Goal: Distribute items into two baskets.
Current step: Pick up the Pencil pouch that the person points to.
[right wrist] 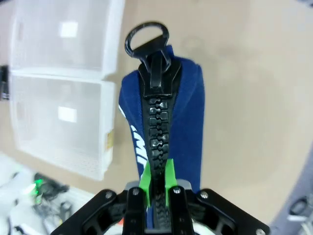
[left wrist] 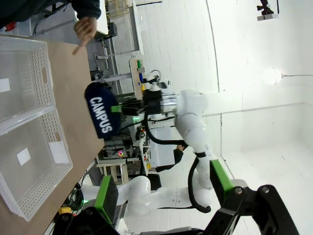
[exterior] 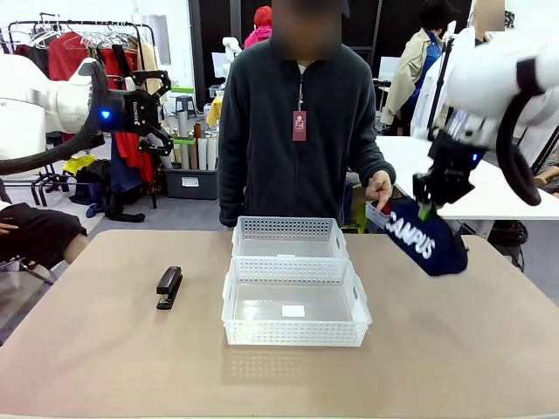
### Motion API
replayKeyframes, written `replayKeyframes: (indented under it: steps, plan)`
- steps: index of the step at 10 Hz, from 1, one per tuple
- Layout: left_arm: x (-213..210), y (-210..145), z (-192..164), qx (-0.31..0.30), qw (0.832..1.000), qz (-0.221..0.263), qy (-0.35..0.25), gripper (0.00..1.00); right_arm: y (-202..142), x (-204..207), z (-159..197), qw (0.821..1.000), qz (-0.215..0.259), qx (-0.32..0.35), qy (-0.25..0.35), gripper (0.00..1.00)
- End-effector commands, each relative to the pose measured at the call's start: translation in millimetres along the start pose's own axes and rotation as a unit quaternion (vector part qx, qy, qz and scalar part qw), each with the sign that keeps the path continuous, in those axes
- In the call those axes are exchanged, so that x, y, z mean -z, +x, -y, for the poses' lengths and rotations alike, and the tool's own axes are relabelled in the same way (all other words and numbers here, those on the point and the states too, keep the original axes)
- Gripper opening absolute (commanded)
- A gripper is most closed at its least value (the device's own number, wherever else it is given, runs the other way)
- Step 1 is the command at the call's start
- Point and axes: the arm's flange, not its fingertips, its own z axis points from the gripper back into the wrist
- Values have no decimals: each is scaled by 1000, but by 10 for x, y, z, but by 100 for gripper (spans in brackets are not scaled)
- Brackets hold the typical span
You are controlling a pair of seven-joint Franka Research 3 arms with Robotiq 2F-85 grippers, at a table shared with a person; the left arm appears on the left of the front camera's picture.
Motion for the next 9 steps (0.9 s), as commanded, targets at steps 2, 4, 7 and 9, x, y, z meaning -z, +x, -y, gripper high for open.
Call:
replayKeyframes:
  steps: [2, 4, 7, 9]
  plan:
    - [-14, -20, 3, 2, 1000, 0, 3, 100, 226, -627, -213, 999, 27, 11, 32, 0]
    - [-14, -20, 3, 2, 1000, 0, 3, 100, 458, -1024, -383, 999, 37, 27, 24, 0]
    - [-14, -20, 3, 2, 1000, 0, 3, 100, 736, -1469, -591, 996, 73, 51, 13, 0]
    - [-14, -20, 3, 2, 1000, 0, 3, 100, 890, -1649, -657, 994, 89, 65, 9, 0]
